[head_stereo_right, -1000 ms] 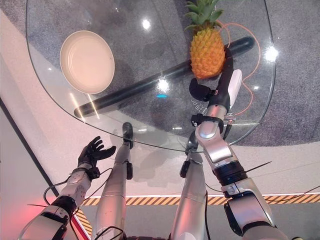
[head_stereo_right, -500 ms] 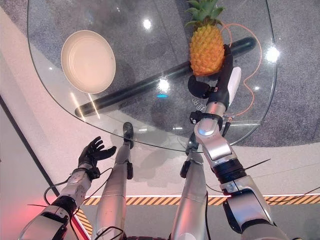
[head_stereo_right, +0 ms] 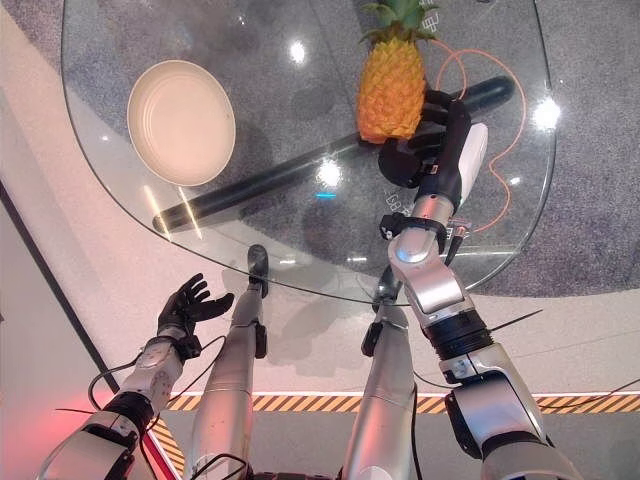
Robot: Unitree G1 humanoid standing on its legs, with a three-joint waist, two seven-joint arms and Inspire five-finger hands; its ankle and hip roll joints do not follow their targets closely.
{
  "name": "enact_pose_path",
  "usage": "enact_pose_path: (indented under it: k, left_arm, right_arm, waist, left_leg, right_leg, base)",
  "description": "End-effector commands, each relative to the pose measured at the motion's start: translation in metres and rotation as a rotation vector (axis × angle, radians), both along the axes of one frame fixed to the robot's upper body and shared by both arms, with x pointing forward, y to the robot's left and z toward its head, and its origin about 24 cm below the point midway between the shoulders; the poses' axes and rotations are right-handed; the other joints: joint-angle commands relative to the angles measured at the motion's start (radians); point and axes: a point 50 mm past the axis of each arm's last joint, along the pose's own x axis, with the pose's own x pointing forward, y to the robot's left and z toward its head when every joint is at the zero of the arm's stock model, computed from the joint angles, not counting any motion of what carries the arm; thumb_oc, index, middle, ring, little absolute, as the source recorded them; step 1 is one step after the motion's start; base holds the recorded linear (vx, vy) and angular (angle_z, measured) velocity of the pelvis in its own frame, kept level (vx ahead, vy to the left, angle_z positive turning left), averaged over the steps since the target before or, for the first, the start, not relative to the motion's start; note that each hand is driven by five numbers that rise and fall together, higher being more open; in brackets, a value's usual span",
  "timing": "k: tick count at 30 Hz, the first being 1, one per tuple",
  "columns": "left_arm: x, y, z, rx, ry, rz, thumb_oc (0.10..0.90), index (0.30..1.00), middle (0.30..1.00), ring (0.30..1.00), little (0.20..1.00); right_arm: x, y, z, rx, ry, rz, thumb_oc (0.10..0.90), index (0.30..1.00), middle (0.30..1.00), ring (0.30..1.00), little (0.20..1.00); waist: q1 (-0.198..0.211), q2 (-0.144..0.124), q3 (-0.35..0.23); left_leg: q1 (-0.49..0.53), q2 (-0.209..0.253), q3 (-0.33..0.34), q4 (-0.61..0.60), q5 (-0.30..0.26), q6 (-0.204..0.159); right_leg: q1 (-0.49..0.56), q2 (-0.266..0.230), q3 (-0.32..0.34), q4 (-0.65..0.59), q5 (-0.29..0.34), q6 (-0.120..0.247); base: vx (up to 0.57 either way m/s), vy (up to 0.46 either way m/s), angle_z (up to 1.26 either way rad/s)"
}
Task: Pick up the fruit to the plate
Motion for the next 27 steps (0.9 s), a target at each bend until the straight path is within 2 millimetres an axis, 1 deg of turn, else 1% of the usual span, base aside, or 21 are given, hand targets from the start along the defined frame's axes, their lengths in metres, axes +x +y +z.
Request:
enact_pose_path:
  k: [1, 16, 27]
  left_arm:
    - [-0.0201, 0.0082, -0.0176, 0.035, 0.062, 0.018, 0.800, 0.900, 0.900, 0.900, 0.900]
    - [-0.0217, 0.0053, -0.0193, 0.033, 0.065, 0.013, 0.800, 0.900, 0.900, 0.900, 0.900]
    - [-0.0228, 0.0048, -0.0201, 0.031, 0.065, 0.016, 0.800, 0.900, 0.900, 0.900, 0.900]
  right_arm:
    - [-0.0102, 0.0045, 0.0479, -0.015, -0.226, 0.020, 0.100, 0.300, 0.300, 0.300, 0.200]
    - [-0.0113, 0.0040, 0.0466, -0.019, -0.234, 0.017, 0.100, 0.300, 0.300, 0.300, 0.200]
    - [-0.0160, 0.0014, 0.0513, -0.028, -0.283, -0.021, 0.100, 0.300, 0.300, 0.300, 0.200]
  waist:
    - [-0.002, 0.012, -0.016]
    - [-0.004, 0.016, -0.016]
    - [-0.005, 0.013, -0.016]
  left_leg:
    - [-0.019, -0.046, 0.032, 0.060, -0.048, 0.049]
    - [-0.024, -0.044, 0.033, 0.066, -0.049, 0.049]
    - [-0.026, -0.043, 0.034, 0.066, -0.049, 0.050]
  right_leg:
    - [0.008, 0.069, -0.028, -0.119, 0.152, -0.033]
    - [0.002, 0.070, -0.025, -0.114, 0.151, -0.035]
    - [0.001, 0.071, -0.026, -0.113, 0.151, -0.035]
  base:
    - [0.00, 0.000, 0.00]
    - [0.00, 0.000, 0.00]
    - [0.00, 0.000, 0.00]
